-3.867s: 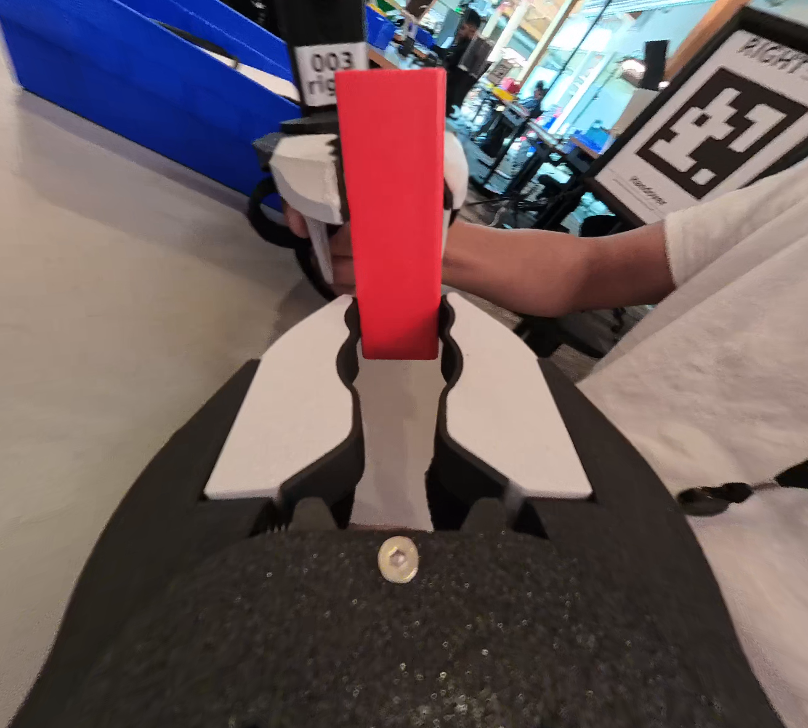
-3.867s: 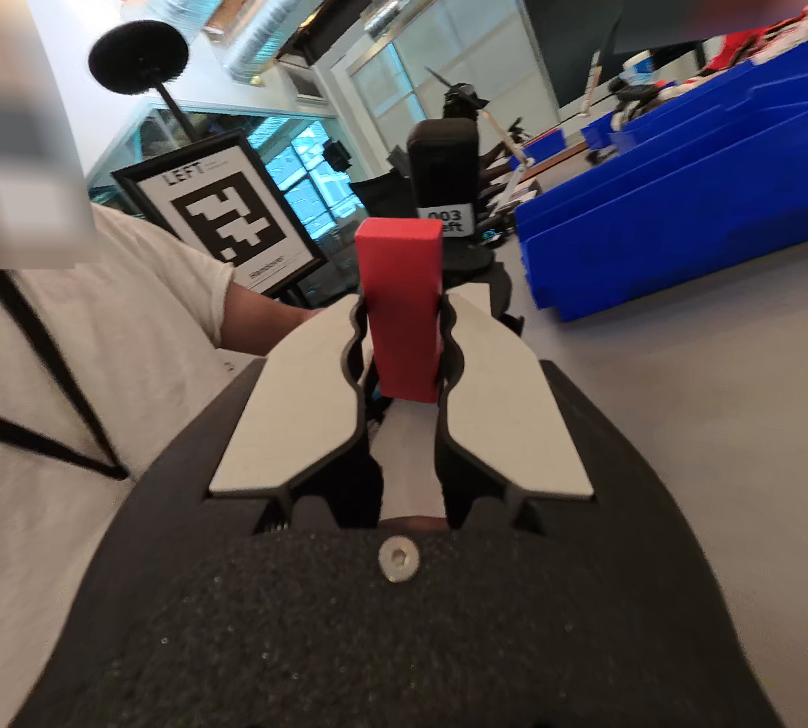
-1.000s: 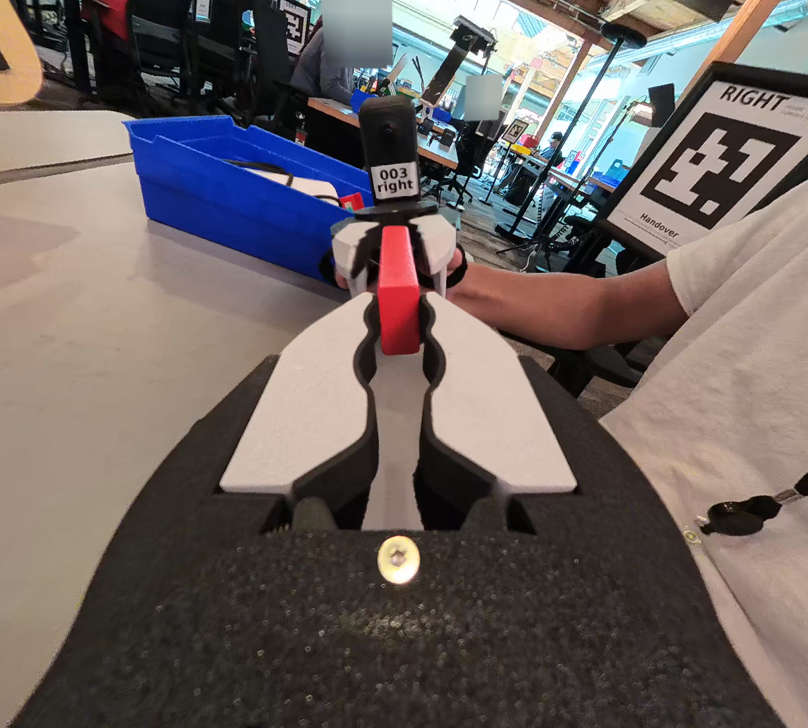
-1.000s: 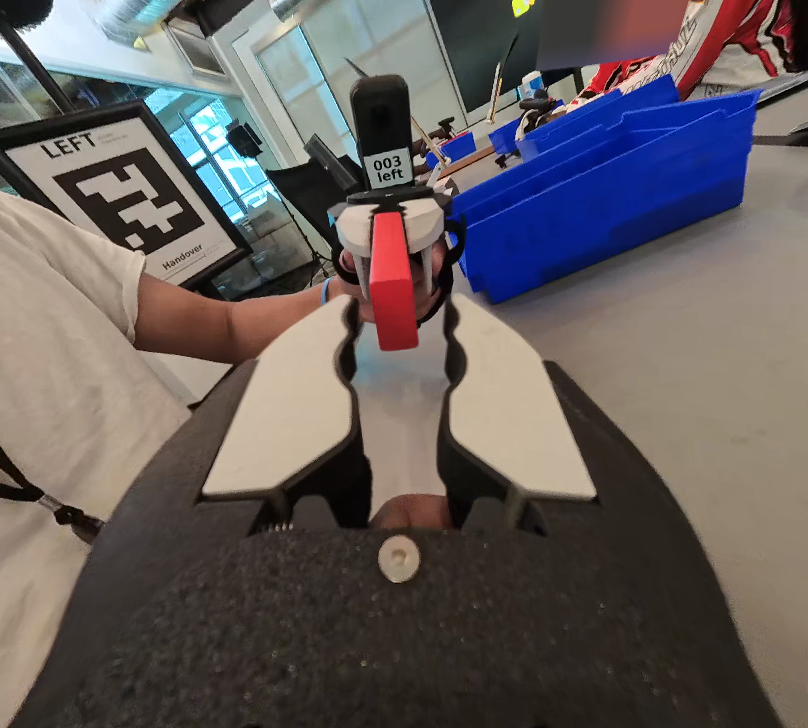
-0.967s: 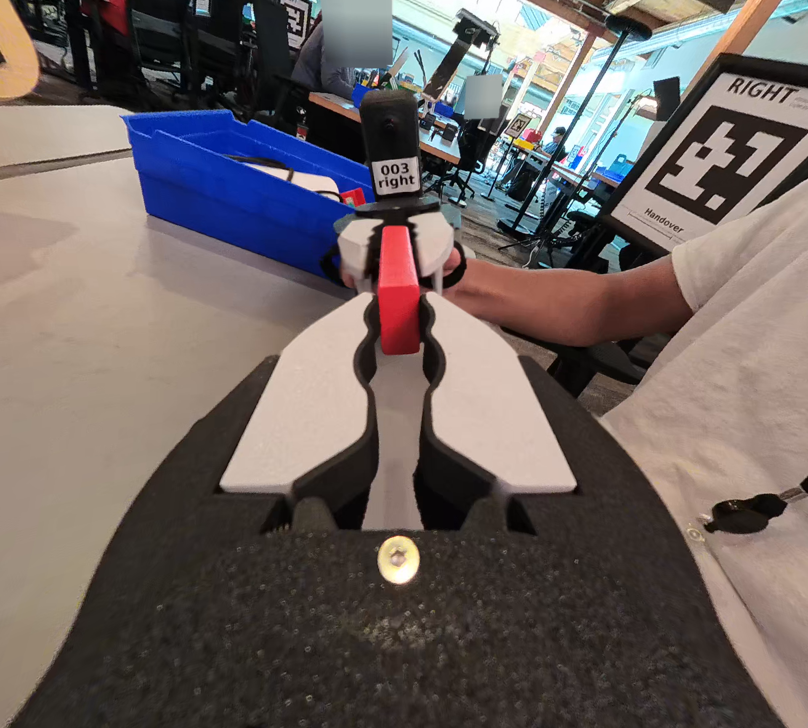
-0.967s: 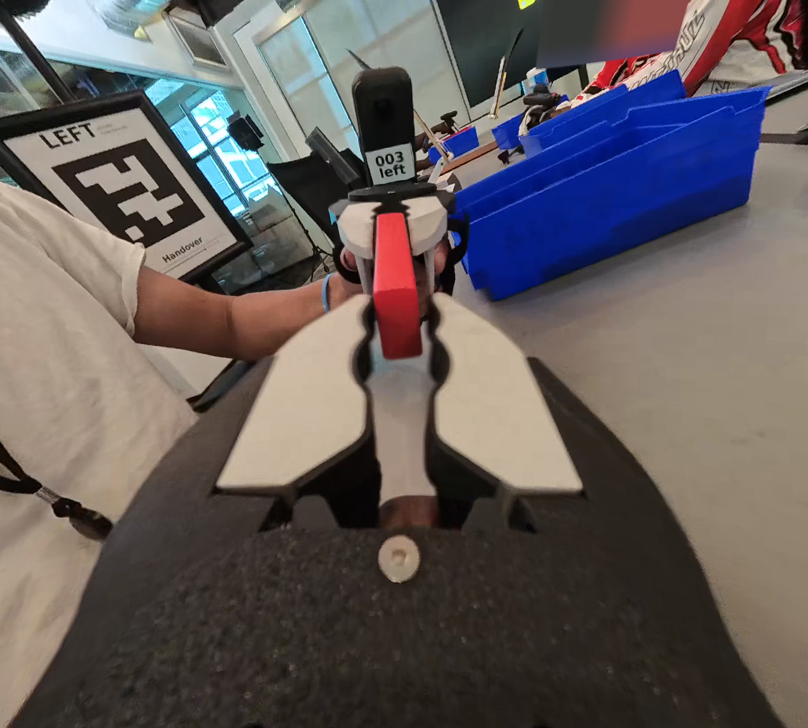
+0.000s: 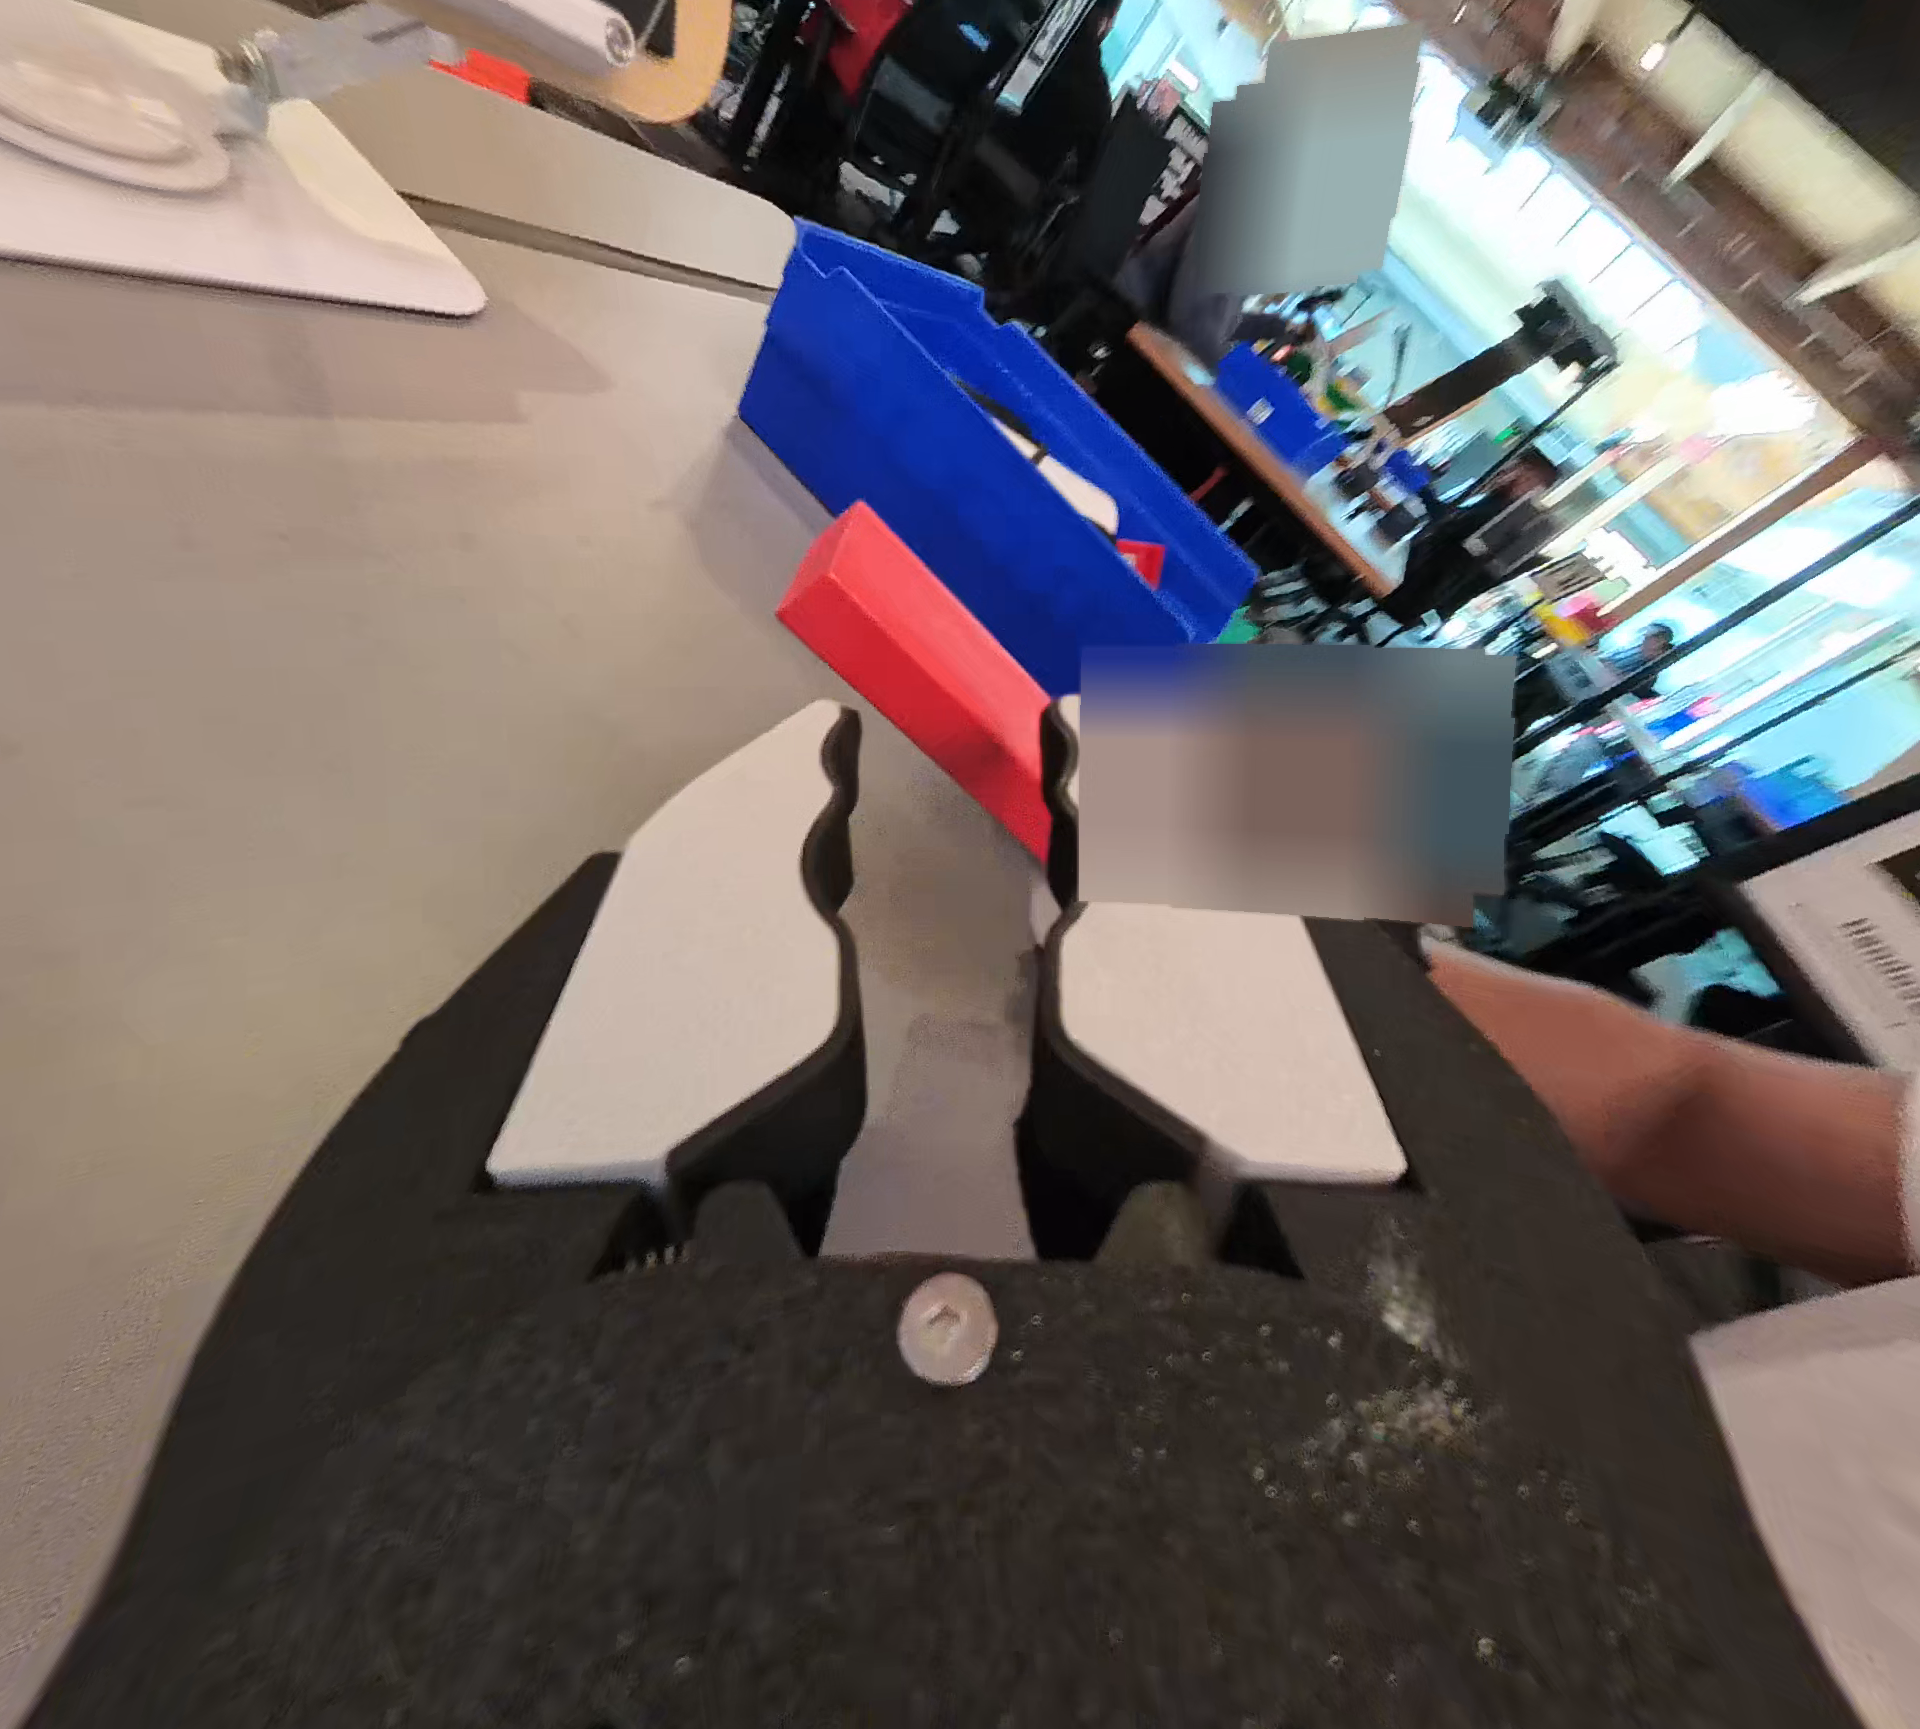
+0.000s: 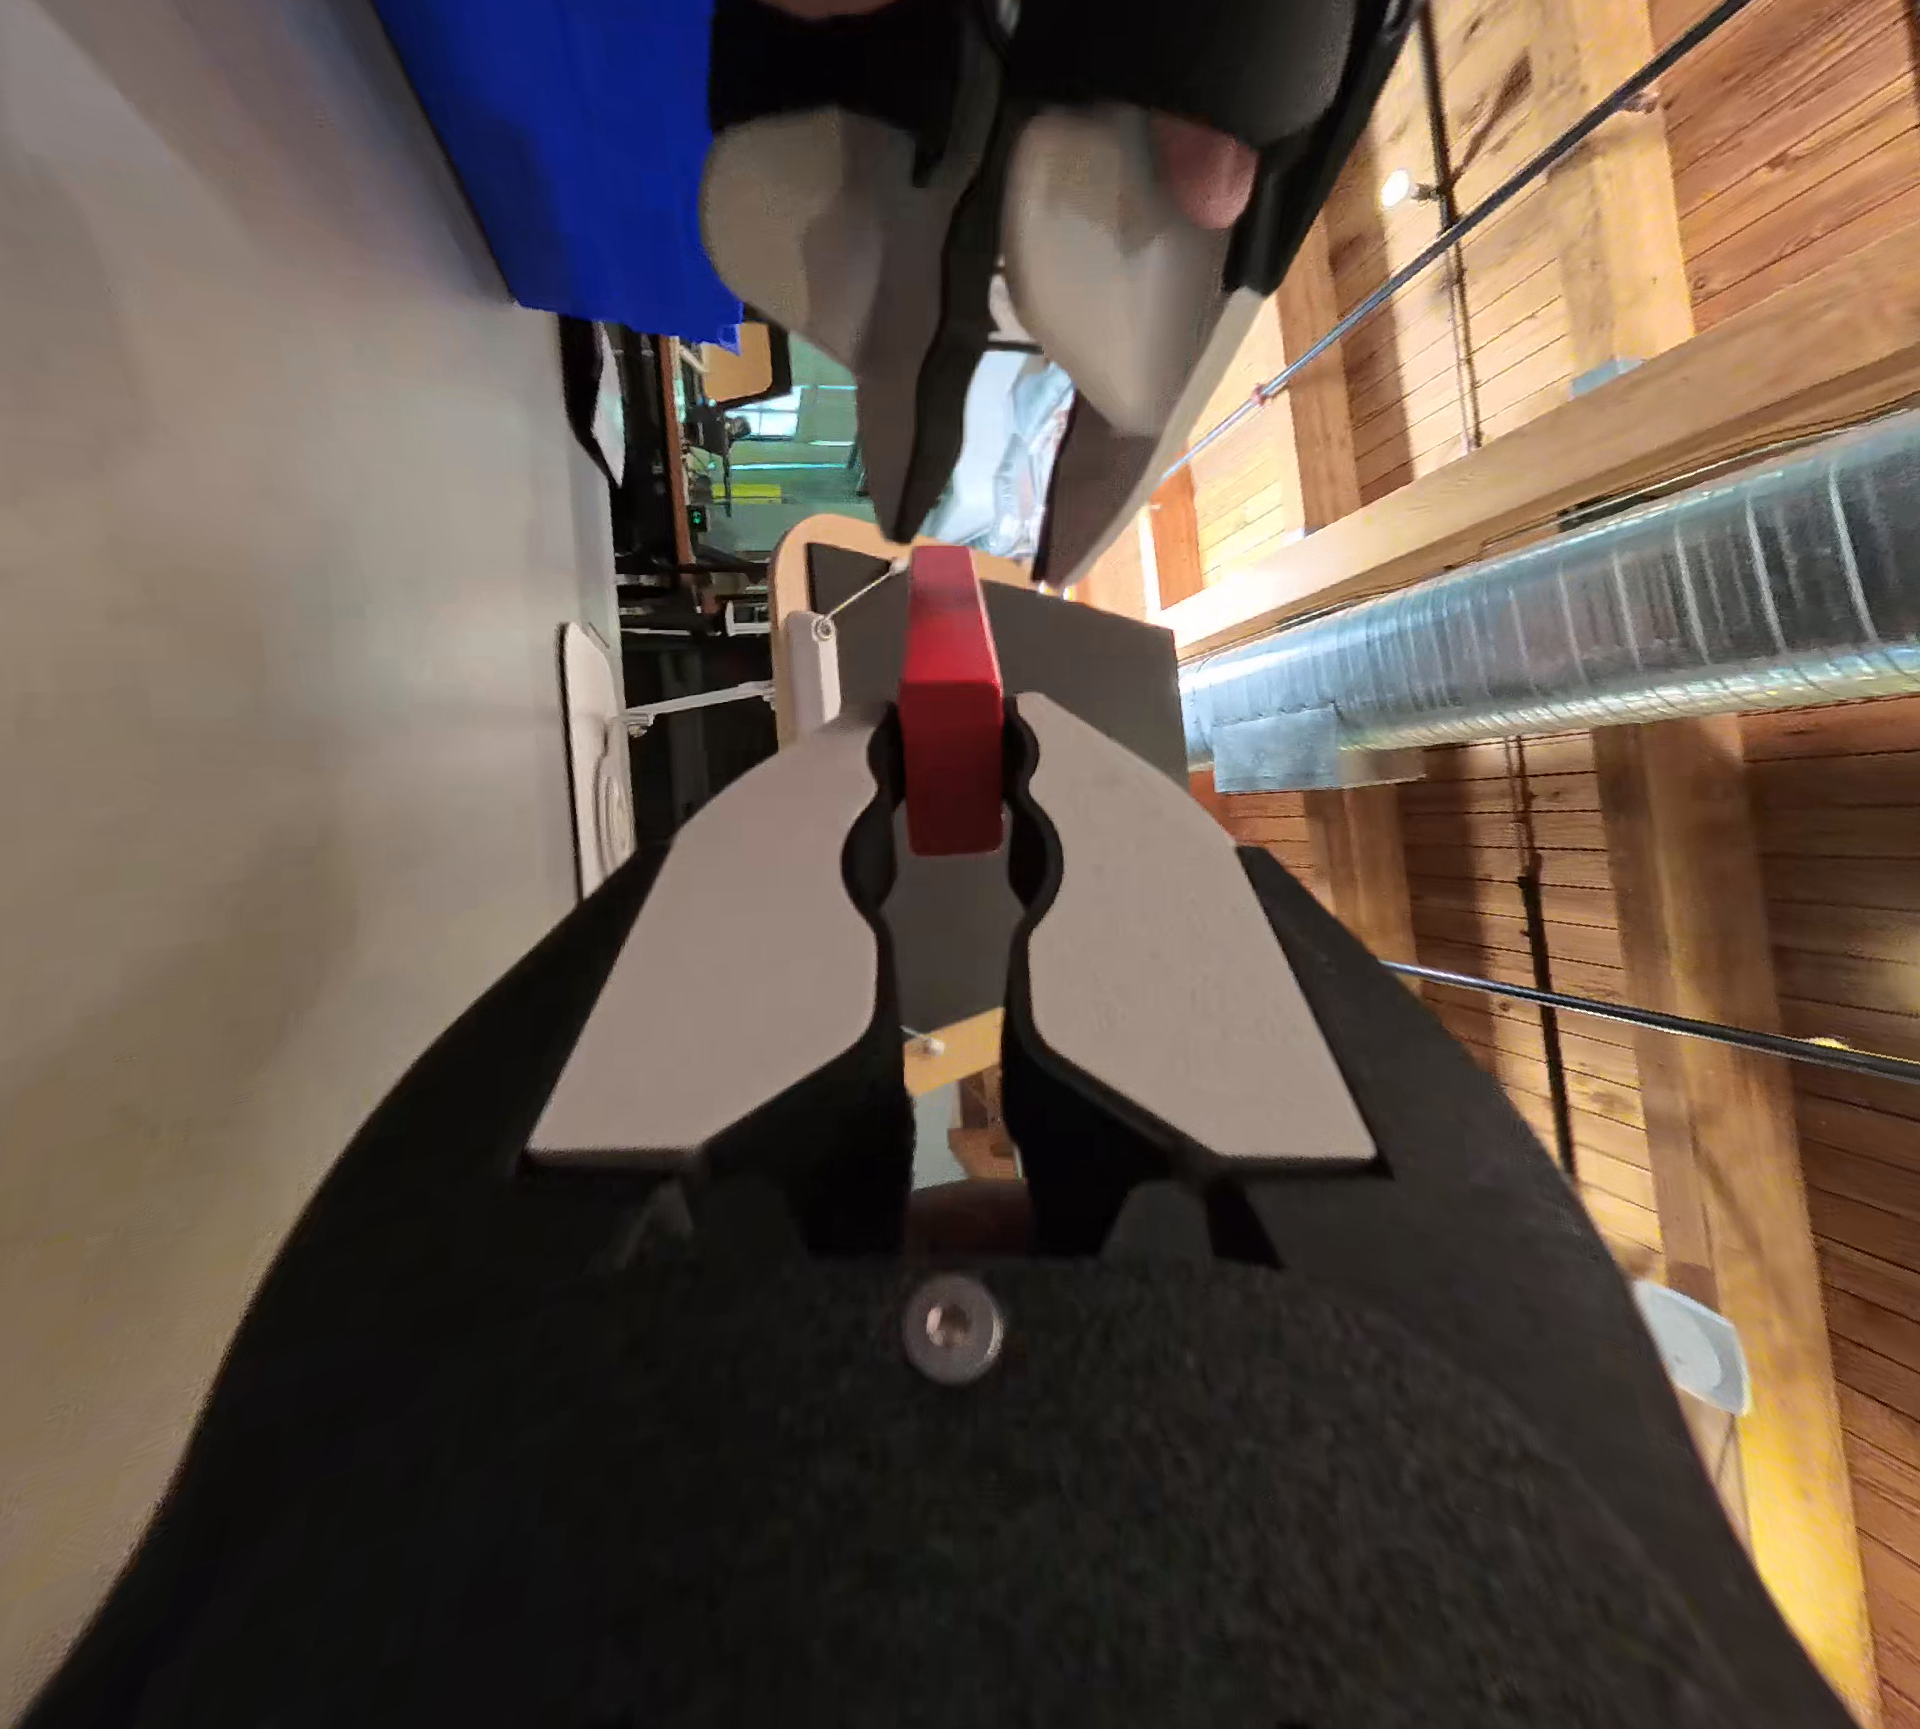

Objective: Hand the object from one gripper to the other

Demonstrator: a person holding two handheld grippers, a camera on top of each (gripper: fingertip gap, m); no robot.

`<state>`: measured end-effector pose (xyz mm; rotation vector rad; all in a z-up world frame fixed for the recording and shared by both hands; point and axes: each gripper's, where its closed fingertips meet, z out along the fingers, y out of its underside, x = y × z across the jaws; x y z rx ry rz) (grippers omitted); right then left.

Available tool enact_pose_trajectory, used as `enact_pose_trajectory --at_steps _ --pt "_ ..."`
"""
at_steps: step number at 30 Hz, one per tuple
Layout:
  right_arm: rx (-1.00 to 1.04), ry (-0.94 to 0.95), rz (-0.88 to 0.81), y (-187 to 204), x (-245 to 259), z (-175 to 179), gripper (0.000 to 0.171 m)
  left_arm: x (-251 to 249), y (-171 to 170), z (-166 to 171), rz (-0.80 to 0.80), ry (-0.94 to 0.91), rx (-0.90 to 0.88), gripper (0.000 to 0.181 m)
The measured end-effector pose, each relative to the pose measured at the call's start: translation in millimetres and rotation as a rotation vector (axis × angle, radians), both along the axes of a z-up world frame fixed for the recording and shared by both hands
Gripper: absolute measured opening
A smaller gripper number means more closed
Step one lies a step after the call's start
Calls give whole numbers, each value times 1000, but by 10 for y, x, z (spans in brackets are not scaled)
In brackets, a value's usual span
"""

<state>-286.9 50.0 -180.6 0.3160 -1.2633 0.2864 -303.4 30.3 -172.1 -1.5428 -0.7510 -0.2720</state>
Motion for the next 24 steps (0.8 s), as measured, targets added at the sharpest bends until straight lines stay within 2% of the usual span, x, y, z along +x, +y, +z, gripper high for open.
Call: enact_pose_trajectory --at_steps 4,6,10,15,18,21,24 --pt "14 50 25 -116 40 23 17 59 67 -13 -51 -149 121 38" --pt "0 54 34 -156 53 13 17 54 63 -37 -48 -176 144 23" --pt "-73 -28 57 -179 3 -74 20 13 26 -37 -41 -185 152 20" --pt "-298 -369 137 -86 -16 -213 25 -251 -188 -103 66 -26 31 16" --pt "-564 -689 167 54 -115 -278 32 -383 -295 -177 126 75 -88 16" --pt "-851 -1047 242 53 -138 -401 39 -379 -267 -207 135 264 -258 16" --pt "-1109 -1281 269 37 -165 -447 48 -297 -172 -192 112 336 -311 16"
